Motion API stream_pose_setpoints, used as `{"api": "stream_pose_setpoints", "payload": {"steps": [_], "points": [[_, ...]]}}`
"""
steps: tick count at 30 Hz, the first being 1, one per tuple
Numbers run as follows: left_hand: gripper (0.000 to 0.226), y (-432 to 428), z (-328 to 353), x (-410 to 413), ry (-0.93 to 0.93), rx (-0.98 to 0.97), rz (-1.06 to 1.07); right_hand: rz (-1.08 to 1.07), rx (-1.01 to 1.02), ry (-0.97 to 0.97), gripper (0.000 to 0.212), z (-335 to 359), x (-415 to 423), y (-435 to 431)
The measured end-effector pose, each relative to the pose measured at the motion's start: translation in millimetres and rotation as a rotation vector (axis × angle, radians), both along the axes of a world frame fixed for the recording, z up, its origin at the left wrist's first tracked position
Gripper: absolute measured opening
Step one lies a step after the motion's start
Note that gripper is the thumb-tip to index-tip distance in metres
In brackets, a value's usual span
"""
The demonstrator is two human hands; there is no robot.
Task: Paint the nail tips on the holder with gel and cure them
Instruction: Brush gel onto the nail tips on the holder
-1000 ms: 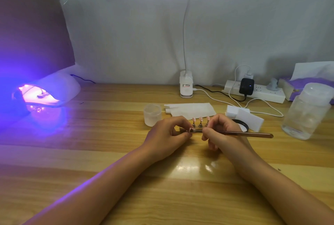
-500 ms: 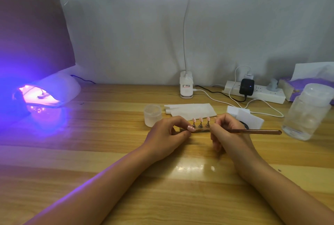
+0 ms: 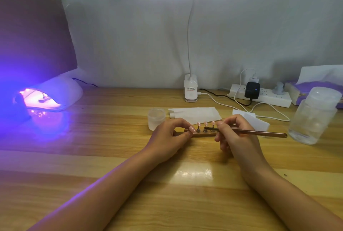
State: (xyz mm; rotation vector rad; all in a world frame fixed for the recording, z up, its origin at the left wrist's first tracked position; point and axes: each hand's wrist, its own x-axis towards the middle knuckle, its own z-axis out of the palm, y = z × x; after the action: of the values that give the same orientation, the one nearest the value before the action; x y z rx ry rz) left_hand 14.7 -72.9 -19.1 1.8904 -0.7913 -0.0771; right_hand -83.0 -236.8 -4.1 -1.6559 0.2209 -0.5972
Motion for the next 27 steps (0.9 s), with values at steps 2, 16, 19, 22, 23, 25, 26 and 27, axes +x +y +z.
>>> {"api": "stream_pose_setpoints", "payload": {"steps": [2, 16, 19, 22, 23, 25, 26, 27], "points": [[0.009, -0.6, 0.6, 0.7, 0.029, 0.012, 0.007, -0.023, 0.005, -0.014, 0.011, -1.2, 0.8, -0.5], [0.005, -6.0, 8.5, 7.4, 0.213, 0.052, 0.086, 0.019, 0.051, -0.006, 0.008, -4.7, 3.7, -1.0], [0.006, -7.1, 8.6, 9.7, 0.223, 0.077, 0.062, 0.03, 0.063, -0.006, 0.007, -5.4, 4.4, -1.6], [0.008, -8.1, 7.8, 12.1, 0.234, 0.083, 0.049, 0.038, 0.082, -0.005, 0.008, -5.9, 4.9, -3.3], [0.009, -8.1, 6.9, 13.0, 0.237, 0.075, 0.048, 0.041, 0.083, -0.005, 0.009, -6.3, 4.6, -3.4], [0.01, -8.4, 6.6, 15.5, 0.236, 0.069, 0.04, 0.046, 0.075, -0.01, 0.009, -5.6, 4.2, -3.4], [0.01, -8.8, 6.9, 16.8, 0.24, 0.076, 0.038, 0.05, 0.072, -0.01, 0.009, -5.3, 3.9, -3.2], [0.009, -9.4, 7.7, 17.9, 0.25, 0.085, 0.035, 0.053, 0.074, -0.008, 0.009, -5.1, 3.6, -3.2]]}}
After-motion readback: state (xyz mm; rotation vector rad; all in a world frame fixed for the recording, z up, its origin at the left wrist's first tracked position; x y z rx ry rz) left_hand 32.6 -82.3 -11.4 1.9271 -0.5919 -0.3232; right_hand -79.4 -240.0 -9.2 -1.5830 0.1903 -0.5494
